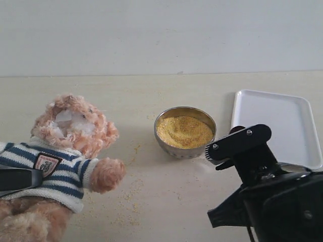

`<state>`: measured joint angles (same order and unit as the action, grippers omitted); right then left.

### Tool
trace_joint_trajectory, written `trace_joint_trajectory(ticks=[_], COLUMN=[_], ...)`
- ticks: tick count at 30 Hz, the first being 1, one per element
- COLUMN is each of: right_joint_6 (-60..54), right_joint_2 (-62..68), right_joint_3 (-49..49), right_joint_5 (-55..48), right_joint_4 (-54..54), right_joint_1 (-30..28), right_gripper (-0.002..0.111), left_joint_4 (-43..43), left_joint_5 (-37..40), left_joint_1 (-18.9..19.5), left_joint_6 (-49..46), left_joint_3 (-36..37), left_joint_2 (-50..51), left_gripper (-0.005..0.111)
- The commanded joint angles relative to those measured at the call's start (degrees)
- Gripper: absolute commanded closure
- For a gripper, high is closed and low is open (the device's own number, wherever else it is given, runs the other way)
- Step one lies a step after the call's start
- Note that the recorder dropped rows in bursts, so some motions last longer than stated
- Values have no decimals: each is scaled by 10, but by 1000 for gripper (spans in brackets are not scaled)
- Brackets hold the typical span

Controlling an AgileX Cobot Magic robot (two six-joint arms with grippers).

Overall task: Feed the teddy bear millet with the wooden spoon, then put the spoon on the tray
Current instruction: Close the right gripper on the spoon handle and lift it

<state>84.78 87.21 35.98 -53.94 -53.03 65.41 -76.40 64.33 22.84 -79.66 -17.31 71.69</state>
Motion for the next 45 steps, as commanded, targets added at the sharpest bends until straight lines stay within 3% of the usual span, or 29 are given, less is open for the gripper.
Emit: trace_joint_trajectory(ticks=[1, 4, 6, 9, 14, 33, 45], right_joint_6=[-114, -212, -352, -462, -643, -772, -820], right_joint_2=[-60, -85, -88, -86, -49, 96, 153], right_joint_3=[1, 19, 75, 139, 247, 288, 288], right_joint_5=[-48, -58, -81, -87, -148, -160, -126], right_joint_4=[16, 18, 23, 45, 127, -42, -65], right_joint_1=[4, 4, 3, -1, -49, -79, -123], right_gripper=[107, 107, 107, 107, 107, 107, 107], left_joint_4=[-13, -13, -13, -13, -13, -13, -13], left_joint_5=[13, 13, 13, 13, 13, 13, 13], left_joint_1=[2, 2, 2, 2, 2, 2, 2], left_joint_6=[-3, -3, -3, -3, -3, -3, -3], left_joint_3=[0, 0, 0, 0, 0, 0, 0], left_joint_2=[-4, -4, -4, -4, -4, -4, -4], left_gripper=[102, 102, 102, 102, 102, 102, 102])
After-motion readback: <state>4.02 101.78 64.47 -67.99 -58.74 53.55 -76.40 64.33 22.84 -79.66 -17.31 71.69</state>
